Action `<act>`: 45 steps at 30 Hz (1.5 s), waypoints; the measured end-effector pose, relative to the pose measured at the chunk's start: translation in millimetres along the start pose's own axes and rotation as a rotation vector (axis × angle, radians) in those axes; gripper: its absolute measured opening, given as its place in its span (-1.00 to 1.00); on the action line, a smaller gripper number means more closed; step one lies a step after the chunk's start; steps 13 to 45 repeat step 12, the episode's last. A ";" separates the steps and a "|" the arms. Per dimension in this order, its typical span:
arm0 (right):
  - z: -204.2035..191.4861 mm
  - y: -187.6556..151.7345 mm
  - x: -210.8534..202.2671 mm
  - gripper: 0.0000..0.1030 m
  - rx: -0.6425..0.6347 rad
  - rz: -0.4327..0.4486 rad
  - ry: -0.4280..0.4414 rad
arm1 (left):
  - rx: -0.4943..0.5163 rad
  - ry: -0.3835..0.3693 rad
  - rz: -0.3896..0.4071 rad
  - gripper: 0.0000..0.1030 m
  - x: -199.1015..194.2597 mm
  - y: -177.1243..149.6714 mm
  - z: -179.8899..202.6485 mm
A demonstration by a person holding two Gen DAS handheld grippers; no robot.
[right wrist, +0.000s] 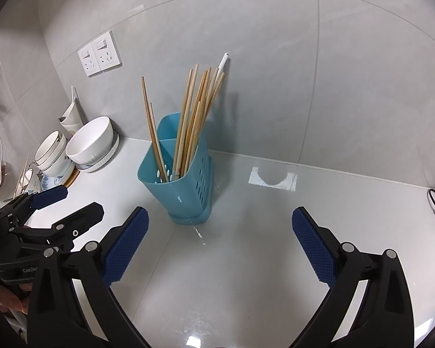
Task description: Organize utensils
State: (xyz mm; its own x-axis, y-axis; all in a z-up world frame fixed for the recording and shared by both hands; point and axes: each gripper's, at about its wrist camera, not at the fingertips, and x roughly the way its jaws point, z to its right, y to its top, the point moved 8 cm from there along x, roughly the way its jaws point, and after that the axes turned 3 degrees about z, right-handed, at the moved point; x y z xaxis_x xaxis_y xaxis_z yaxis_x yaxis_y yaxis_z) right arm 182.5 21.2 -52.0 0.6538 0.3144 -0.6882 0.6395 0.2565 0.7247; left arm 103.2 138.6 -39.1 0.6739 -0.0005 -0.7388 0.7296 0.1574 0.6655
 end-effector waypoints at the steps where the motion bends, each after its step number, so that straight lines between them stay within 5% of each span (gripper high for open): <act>1: -0.1 0.0 0.1 0.85 0.000 -0.001 0.000 | 0.000 0.001 -0.001 0.88 0.4 0.1 0.1; 45: -0.6 1.1 -0.9 0.85 -0.002 0.002 -0.001 | -0.015 -0.012 -0.007 0.88 2.7 0.3 -0.9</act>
